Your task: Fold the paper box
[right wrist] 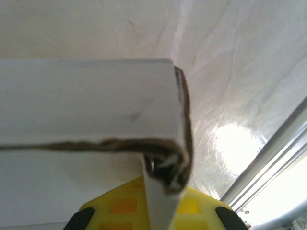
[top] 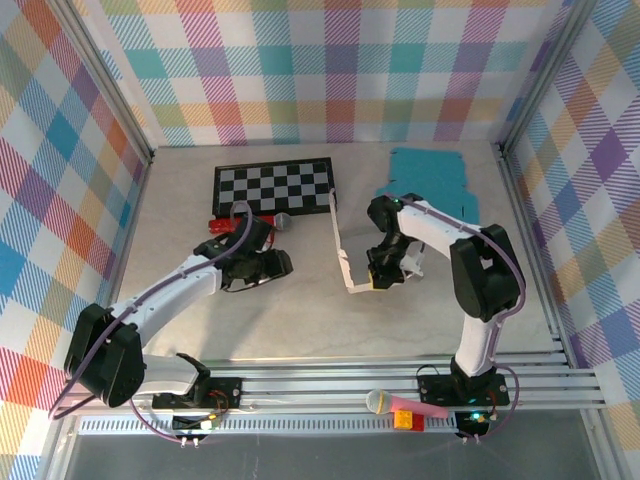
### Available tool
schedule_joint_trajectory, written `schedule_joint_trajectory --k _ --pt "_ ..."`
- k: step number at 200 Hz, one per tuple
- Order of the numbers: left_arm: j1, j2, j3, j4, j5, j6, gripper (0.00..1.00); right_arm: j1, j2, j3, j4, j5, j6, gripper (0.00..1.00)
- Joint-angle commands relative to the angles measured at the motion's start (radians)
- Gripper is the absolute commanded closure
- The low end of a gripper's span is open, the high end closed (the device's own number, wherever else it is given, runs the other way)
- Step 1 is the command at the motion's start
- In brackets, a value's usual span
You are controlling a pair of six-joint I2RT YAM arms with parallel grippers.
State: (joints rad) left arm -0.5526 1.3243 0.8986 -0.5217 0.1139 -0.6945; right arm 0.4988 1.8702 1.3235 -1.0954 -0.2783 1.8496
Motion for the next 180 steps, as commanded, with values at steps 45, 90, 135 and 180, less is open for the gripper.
schedule_joint_trajectory --k 45,90,135,180 --pt "-0.036 0.13 0.016 0.159 0.047 -0.049 0.52 0.112 0.03 -0.078 0.252 -0.155 0.196 0.75" --pt "-0.036 0.172 0.074 0.164 0.023 -0.024 0.52 0.105 -0.132 -0.083 0.227 -0.068 0.049 0.36" --pt "-0.036 0.179 0.101 0.16 0.019 -0.016 0.52 0.056 -0.298 0.061 0.119 0.185 -0.525 0.27" --pt "-0.036 0.181 0.114 0.162 0.027 -0.015 0.52 0.146 -0.355 0.093 0.344 0.07 -1.102 0.31"
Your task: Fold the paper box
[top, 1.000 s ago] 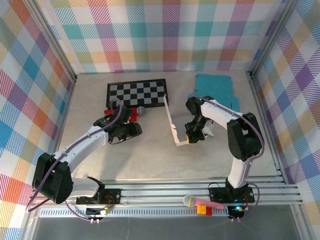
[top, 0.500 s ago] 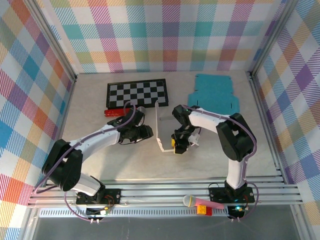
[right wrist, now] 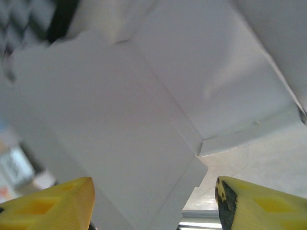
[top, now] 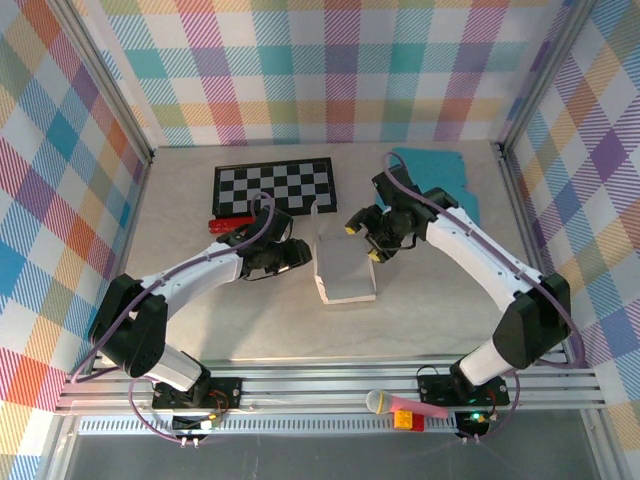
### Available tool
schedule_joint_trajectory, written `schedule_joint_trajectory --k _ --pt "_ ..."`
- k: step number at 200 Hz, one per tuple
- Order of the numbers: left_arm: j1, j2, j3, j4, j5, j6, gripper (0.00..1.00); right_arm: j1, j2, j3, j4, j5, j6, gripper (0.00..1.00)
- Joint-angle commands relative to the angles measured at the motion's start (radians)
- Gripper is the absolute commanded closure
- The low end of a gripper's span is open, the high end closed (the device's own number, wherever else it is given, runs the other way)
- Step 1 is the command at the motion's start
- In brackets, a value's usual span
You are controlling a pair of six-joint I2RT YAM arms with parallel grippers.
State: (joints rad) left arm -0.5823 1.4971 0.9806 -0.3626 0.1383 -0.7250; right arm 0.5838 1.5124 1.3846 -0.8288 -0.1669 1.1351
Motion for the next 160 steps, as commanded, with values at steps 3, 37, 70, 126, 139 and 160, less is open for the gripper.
schedule_joint_trajectory --k 3,37,70,126,139,160 --pt "-0.007 0.008 0.034 0.005 0.005 0.015 0.52 0.069 0.007 0.042 0.076 -0.046 -0.402 0.31" --pt "-0.008 0.012 0.037 0.015 0.011 0.013 0.52 0.133 0.153 0.243 -0.063 -0.043 -0.488 0.33" --pt "-0.016 0.018 0.043 0.019 0.014 0.01 0.52 0.142 0.252 0.334 -0.099 -0.043 -0.484 0.44" --pt "-0.022 -0.004 0.032 0.014 0.004 0.009 0.52 0.141 0.35 0.422 -0.076 -0.052 -0.445 0.6" --pt "-0.022 -0.01 0.031 0.007 0.004 0.01 0.52 0.142 0.367 0.431 -0.069 -0.052 -0.425 0.64" --pt "-0.022 -0.026 0.032 -0.011 -0.002 0.019 0.52 0.142 0.383 0.444 -0.075 -0.039 -0.378 0.76"
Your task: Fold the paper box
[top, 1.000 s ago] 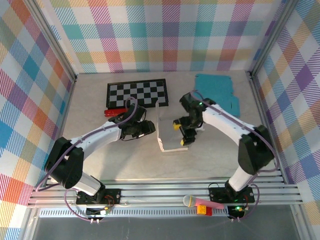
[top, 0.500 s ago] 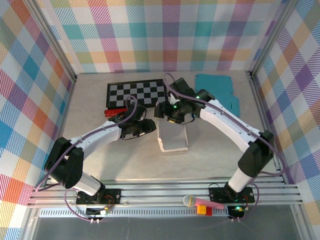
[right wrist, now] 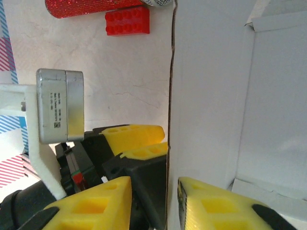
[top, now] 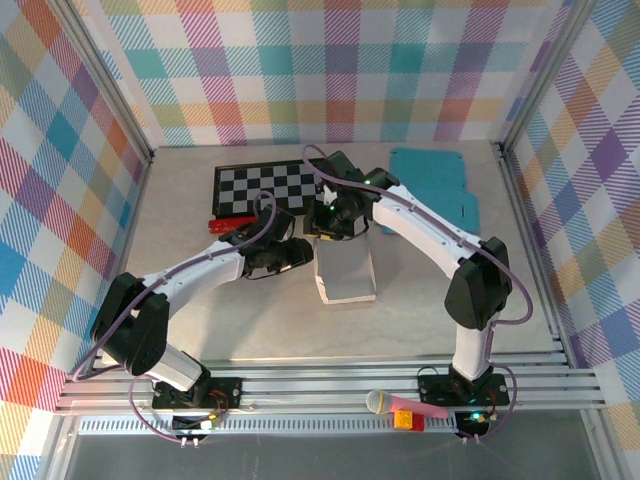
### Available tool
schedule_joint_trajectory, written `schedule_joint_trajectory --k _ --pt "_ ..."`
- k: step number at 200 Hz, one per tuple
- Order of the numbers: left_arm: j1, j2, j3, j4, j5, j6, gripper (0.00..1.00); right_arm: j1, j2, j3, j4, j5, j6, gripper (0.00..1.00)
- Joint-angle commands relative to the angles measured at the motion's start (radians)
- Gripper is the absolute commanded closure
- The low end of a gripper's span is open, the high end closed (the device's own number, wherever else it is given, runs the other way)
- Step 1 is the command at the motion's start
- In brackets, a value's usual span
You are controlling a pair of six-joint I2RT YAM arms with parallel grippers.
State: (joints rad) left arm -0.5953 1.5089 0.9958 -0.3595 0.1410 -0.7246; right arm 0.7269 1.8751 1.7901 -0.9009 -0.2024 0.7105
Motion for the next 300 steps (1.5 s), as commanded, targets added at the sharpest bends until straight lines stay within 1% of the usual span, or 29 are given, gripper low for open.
schedule_joint_trajectory --k 1,30,53,68,87,106,117,126,149,165,178,205,229,238,248,263,287,300 --pt "-0.009 -0.039 0.017 -0.014 -0.004 0.019 0.52 -0.001 0.021 0.038 -0.003 -0.002 0.049 0.77" --pt "-0.009 -0.07 0.016 -0.051 -0.014 0.033 0.5 -0.001 -0.001 0.025 0.002 0.059 0.152 1.0" --pt "-0.009 -0.111 0.013 -0.104 -0.041 0.06 0.49 -0.002 -0.027 0.037 -0.03 0.141 0.255 1.0" --pt "-0.009 -0.148 0.005 -0.146 -0.065 0.08 0.49 -0.001 -0.057 0.035 -0.067 0.219 0.361 1.0" --pt "-0.009 -0.21 -0.016 -0.191 -0.091 0.098 0.48 -0.001 -0.109 0.003 -0.091 0.33 0.539 1.0" --pt "-0.009 -0.267 -0.037 -0.24 -0.102 0.115 0.48 0.002 -0.134 0.0 -0.176 0.453 0.8 1.0" --pt "-0.009 -0.296 -0.043 -0.267 -0.102 0.126 0.48 0.002 -0.126 0.028 -0.249 0.503 0.945 1.0" --pt "-0.009 -0.318 -0.05 -0.287 -0.1 0.135 0.48 0.002 -0.109 0.063 -0.306 0.535 1.035 1.0" --pt "-0.009 -0.367 -0.06 -0.332 -0.085 0.158 0.48 -0.001 -0.035 0.198 -0.434 0.609 1.189 1.0" --pt "-0.009 -0.394 -0.066 -0.363 -0.073 0.172 0.48 -0.007 0.027 0.304 -0.514 0.643 1.276 1.0" --pt "-0.009 -0.416 -0.071 -0.384 -0.063 0.183 0.48 -0.011 0.068 0.348 -0.531 0.664 1.335 1.0" --pt "-0.009 -0.464 -0.086 -0.419 -0.049 0.191 0.48 -0.032 0.104 0.334 -0.475 0.62 1.448 1.0" --pt "-0.009 -0.497 -0.094 -0.444 -0.046 0.198 0.48 -0.036 0.123 0.338 -0.435 0.617 1.496 1.0" --pt "-0.009 -0.504 -0.097 -0.449 -0.044 0.201 0.48 -0.036 0.128 0.34 -0.426 0.619 1.494 0.94" --pt "-0.009 -0.506 -0.101 -0.45 -0.041 0.203 0.48 -0.035 0.131 0.34 -0.414 0.619 1.476 0.83" --pt "-0.009 -0.506 -0.109 -0.441 -0.04 0.205 0.48 -0.037 0.124 0.321 -0.383 0.621 1.418 0.74" --pt "-0.009 -0.48 -0.106 -0.415 -0.044 0.209 0.47 -0.043 0.077 0.249 -0.277 0.64 1.245 0.57" --pt "-0.008 -0.456 -0.093 -0.404 -0.052 0.217 0.46 -0.048 0.03 0.201 -0.213 0.67 1.103 0.5"
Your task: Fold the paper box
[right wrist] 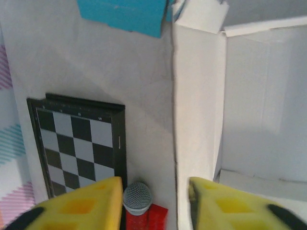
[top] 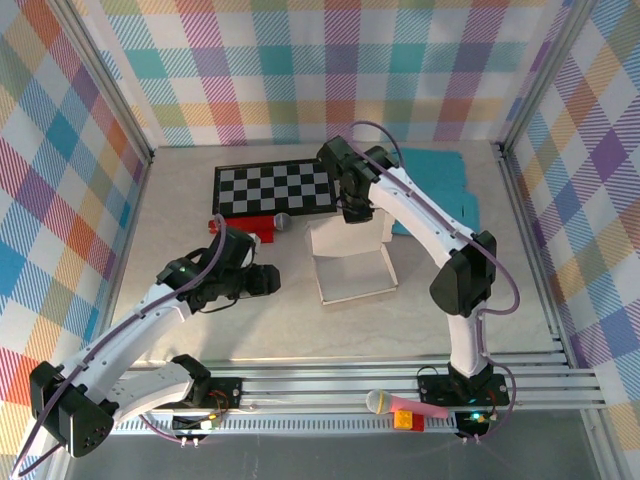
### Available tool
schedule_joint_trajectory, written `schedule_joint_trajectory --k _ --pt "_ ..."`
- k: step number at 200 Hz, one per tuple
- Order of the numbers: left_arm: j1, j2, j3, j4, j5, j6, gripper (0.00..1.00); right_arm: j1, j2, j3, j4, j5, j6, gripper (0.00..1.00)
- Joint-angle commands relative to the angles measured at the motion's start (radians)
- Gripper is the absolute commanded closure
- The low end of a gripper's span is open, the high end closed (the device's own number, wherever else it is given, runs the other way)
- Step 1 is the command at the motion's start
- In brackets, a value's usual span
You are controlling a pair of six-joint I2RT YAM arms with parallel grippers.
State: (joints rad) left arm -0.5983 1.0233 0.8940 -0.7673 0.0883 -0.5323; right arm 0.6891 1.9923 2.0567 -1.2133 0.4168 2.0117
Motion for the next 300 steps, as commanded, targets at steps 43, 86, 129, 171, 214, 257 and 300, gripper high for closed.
schedule_joint_trajectory --k 43,86,129,171,214,257,300 --pt "-0.006 0.137 0.1 0.025 -0.045 0.101 0.43 -0.068 -0.387 -0.384 0.5 0.027 -0.998 0.38" --pt "0.005 0.25 0.199 0.085 -0.065 0.154 0.42 -0.306 -0.706 -0.738 0.731 -0.579 -1.684 0.33" --pt "0.005 0.372 0.26 0.208 0.001 0.203 0.42 -0.558 -0.777 -0.935 0.709 -0.818 -1.928 0.4" --pt "-0.006 0.463 0.269 0.261 -0.031 0.228 0.42 -0.594 -0.727 -1.09 0.869 -0.924 -2.041 0.4" --pt "-0.006 0.541 0.295 0.317 -0.061 0.227 0.45 -0.594 -0.599 -1.122 0.936 -0.952 -2.155 0.37" --pt "-0.006 0.596 0.331 0.322 -0.074 0.219 0.48 -0.593 -0.475 -1.017 0.896 -1.004 -2.197 0.37" --pt "-0.006 0.634 0.36 0.316 -0.073 0.236 0.51 -0.582 -0.407 -0.947 0.871 -1.027 -2.224 0.39"
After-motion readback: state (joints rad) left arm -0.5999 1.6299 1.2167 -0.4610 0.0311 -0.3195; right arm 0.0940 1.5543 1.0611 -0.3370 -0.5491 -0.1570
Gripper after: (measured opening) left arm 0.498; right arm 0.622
